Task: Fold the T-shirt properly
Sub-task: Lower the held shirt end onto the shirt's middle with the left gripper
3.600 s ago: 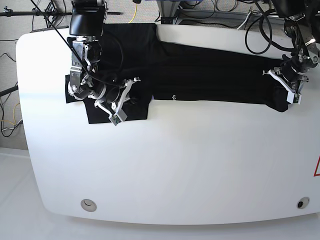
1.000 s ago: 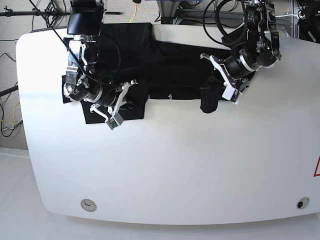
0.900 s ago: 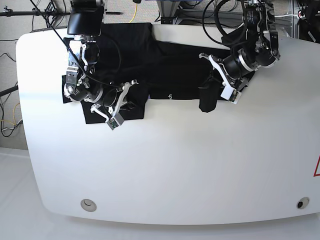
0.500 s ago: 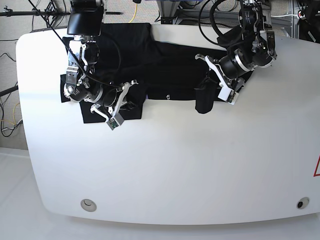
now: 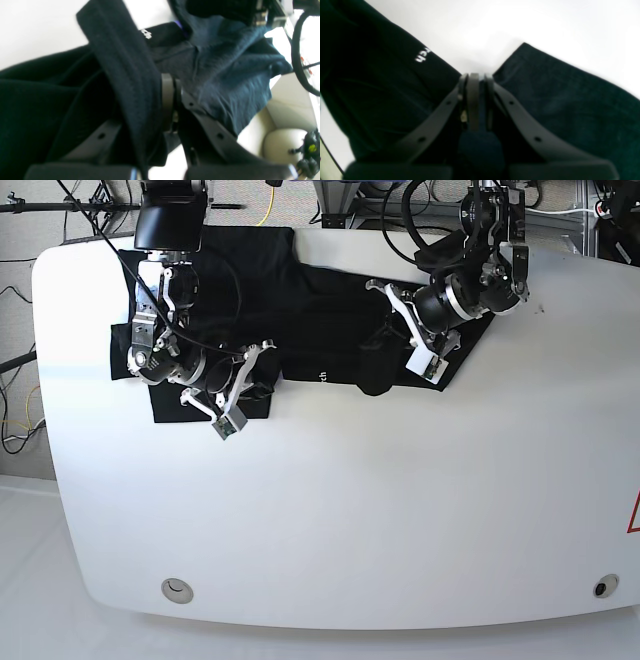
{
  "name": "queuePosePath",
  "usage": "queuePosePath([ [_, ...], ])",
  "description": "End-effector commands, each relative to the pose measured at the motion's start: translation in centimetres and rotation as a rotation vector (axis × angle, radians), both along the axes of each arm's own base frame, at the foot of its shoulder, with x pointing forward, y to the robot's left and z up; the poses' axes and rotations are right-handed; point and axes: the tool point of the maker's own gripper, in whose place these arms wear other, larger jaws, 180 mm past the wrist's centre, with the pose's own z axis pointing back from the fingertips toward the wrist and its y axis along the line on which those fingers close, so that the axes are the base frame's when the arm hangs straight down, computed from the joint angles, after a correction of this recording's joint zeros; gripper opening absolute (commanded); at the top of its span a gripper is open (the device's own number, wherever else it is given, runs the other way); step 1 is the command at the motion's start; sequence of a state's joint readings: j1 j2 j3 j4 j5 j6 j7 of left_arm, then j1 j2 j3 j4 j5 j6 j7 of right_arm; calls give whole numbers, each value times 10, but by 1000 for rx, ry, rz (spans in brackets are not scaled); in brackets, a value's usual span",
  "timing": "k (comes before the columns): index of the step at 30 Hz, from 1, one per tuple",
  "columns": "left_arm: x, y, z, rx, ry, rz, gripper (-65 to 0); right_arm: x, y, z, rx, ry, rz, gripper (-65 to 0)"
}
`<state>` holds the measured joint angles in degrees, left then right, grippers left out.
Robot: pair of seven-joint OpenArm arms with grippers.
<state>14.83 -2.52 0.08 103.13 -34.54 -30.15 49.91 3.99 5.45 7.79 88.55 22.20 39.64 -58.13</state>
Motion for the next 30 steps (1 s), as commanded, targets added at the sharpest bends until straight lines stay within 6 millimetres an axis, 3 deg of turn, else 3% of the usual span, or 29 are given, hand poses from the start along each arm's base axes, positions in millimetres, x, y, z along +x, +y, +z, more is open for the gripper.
queuePosePath([
  [1,10,-3,12,-41,-41,12,-650,12,2,14,22,-53,1,-619],
  [13,11,-7,11,-53,-35,3,-643,10,1,12,23,-46,-3,-618],
  [19,10,-11,14,-59,-46,-13,-466,9,1,9,23,-41,-6,-619],
  [21,11,-11,18,-63,-58,-16,-474,7,1,10,18,-40,-4,-619],
  [23,13,-12,21,-69,-65,-14,-524,8,1,10,18,-42,-3,-619],
  [25,13,-11,21,-71,-65,-11,-636,9,2,12,20,-45,-1,-619],
  [30,17,-10,22,-67,-70,-13,-650,7,2,10,17,-38,0,-620],
])
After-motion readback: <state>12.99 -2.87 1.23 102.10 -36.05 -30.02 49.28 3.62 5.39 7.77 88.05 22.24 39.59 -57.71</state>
